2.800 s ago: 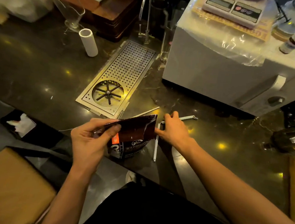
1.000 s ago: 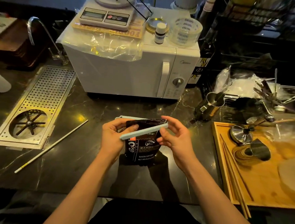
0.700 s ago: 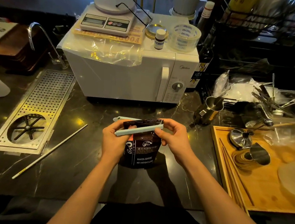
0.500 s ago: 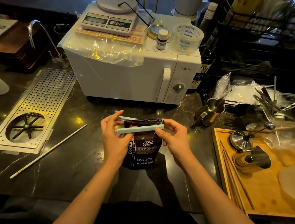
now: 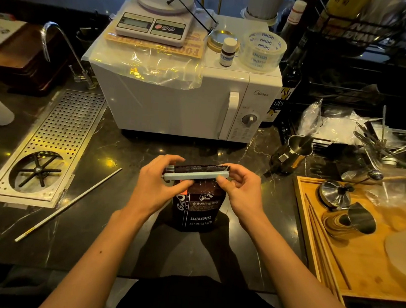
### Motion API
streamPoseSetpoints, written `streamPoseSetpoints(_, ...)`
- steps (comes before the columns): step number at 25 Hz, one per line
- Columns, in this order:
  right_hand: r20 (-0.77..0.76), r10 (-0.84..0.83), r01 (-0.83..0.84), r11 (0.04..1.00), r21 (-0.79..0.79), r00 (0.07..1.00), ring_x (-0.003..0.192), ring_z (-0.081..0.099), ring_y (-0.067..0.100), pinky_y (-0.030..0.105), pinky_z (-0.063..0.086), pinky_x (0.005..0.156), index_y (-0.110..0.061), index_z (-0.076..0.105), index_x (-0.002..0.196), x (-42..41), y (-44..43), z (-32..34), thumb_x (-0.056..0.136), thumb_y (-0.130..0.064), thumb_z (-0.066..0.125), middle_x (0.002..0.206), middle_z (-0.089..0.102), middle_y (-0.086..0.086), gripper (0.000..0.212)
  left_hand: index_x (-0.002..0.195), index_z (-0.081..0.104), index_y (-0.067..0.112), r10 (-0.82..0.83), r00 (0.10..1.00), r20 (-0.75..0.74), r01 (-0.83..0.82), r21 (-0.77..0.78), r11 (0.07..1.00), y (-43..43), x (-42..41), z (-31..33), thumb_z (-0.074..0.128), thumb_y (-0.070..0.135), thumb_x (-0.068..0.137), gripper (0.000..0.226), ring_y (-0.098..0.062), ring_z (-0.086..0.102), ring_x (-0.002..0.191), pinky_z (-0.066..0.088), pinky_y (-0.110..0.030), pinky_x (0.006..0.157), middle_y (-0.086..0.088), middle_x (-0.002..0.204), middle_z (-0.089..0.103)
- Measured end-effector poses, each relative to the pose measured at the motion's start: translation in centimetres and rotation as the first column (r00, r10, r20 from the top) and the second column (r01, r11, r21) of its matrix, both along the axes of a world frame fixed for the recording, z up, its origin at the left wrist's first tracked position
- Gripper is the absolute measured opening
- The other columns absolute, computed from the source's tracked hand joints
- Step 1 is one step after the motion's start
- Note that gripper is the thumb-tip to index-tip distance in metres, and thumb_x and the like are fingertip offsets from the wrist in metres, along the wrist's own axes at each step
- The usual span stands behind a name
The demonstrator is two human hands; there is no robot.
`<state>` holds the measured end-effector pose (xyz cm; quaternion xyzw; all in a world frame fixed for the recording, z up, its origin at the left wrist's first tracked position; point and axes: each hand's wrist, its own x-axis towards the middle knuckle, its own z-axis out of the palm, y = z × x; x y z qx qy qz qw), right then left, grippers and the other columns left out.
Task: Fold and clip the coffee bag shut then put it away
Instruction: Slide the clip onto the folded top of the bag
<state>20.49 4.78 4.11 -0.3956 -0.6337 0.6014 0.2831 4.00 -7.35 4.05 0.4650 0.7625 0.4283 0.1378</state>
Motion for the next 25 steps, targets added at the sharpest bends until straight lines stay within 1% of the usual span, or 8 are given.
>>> streamPoseSetpoints(2, 0.004, -0.005, 0.005, 1.000, 0.009, 1.000, 0.085, 0.071, 0.035, 0.024, 0.061, 0.071, -0.010, 0.066, 0.110, 0.0, 0.1, -0.2, 0.085, 0.003, 0.066, 0.095, 0.073, 0.000, 0.027, 0.119, 0.062, 0.021, -0.028, 0.997, 0.069, 0.031, -0.043, 0.999, -0.3, -0.7, 0.3, 0.082, 0.031, 0.071, 0.053, 0.003, 0.058, 0.101, 0.042, -0.007, 0.085, 0.010, 0.114, 0.063)
streamPoseSetpoints(3, 0.008, -0.008, 0.008, 1.000, 0.010, 1.000, 0.088, 0.069, 0.039, 0.027, 0.061, 0.073, -0.010, 0.066, 0.110, 0.0, 0.2, -0.3, 0.085, 0.002, 0.066, 0.096, 0.073, 0.001, 0.028, 0.120, 0.062, 0.022, -0.008, 0.985, 0.170, 0.015, -0.038, 0.999, -0.5, -0.8, 0.4, 0.082, 0.031, 0.071, 0.053, 0.003, 0.058, 0.103, 0.045, -0.009, 0.085, 0.012, 0.115, 0.063)
streamPoseSetpoints(6, 0.023, -0.011, 0.010, 1.000, 0.022, 1.000, 0.091, 0.065, 0.046, 0.037, 0.062, 0.076, -0.014, 0.067, 0.109, -0.1, 0.2, -0.4, 0.086, 0.000, 0.067, 0.096, 0.073, 0.000, 0.028, 0.117, 0.065, 0.021, 0.091, 0.875, 0.476, -0.101, -0.006, 0.995, -0.7, -0.8, 0.1, 0.078, 0.021, 0.076, 0.043, -0.009, 0.067, 0.104, 0.055, -0.014, 0.078, 0.005, 0.112, 0.068)
streamPoseSetpoints(10, 0.027, -0.007, 0.006, 0.999, 0.044, 1.000, 0.091, 0.065, 0.048, 0.039, 0.062, 0.076, -0.018, 0.067, 0.108, 0.0, 0.1, -0.4, 0.086, -0.001, 0.067, 0.097, 0.074, -0.001, 0.027, 0.112, 0.066, 0.020, 0.130, 0.767, 0.628, -0.165, -0.002, 0.986, -0.7, -0.5, -0.2, 0.077, 0.012, 0.076, 0.039, -0.014, 0.072, 0.098, 0.059, -0.022, 0.078, 0.000, 0.108, 0.072)
streamPoseSetpoints(13, 0.030, -0.021, 0.019, 0.999, 0.048, 0.999, 0.089, 0.064, 0.050, 0.044, 0.062, 0.076, -0.019, 0.067, 0.106, 0.1, -0.1, -0.5, 0.085, -0.001, 0.067, 0.096, 0.074, -0.001, 0.028, 0.100, 0.069, 0.022, 0.130, 0.699, 0.703, -0.213, 0.031, 0.977, -1.0, -0.2, -0.2, 0.075, 0.007, 0.076, 0.029, -0.014, 0.072, 0.097, 0.059, -0.024, 0.080, 0.000, 0.101, 0.074)
streamPoseSetpoints(17, 0.022, -0.034, 0.033, 0.999, 0.038, 0.999, 0.089, 0.064, 0.050, 0.043, 0.062, 0.076, -0.018, 0.066, 0.108, 0.1, -0.3, -0.6, 0.085, -0.001, 0.067, 0.093, 0.073, -0.003, 0.028, 0.089, 0.072, 0.024, 0.208, 0.765, 0.609, -0.273, 0.016, 0.962, -1.0, 0.0, -0.4, 0.076, 0.010, 0.076, 0.020, -0.014, 0.073, 0.089, 0.060, -0.028, 0.077, 0.001, 0.093, 0.074)
streamPoseSetpoints(22, 0.001, -0.024, 0.024, 0.999, 0.025, 1.000, 0.090, 0.065, 0.046, 0.032, 0.062, 0.073, -0.016, 0.066, 0.108, 0.0, -0.4, -0.5, 0.086, 0.000, 0.066, 0.093, 0.072, -0.007, 0.027, 0.085, 0.072, 0.025, 0.210, 0.836, 0.506, -0.273, 0.053, 0.961, -1.0, -0.1, -0.3, 0.078, 0.012, 0.074, 0.019, 0.001, 0.070, 0.081, 0.059, -0.018, 0.071, 0.008, 0.087, 0.072)
streamPoseSetpoints(25, 0.004, -0.029, 0.029, 0.999, 0.031, 1.000, 0.090, 0.067, 0.040, 0.027, 0.061, 0.071, -0.015, 0.066, 0.109, 0.0, -0.4, -0.6, 0.086, 0.000, 0.066, 0.093, 0.071, -0.007, 0.027, 0.089, 0.072, 0.023, 0.207, 0.906, 0.368, -0.250, 0.074, 0.965, -1.2, 0.1, -0.3, 0.078, 0.015, 0.076, 0.017, 0.002, 0.069, 0.082, 0.057, -0.014, 0.070, 0.012, 0.085, 0.070)
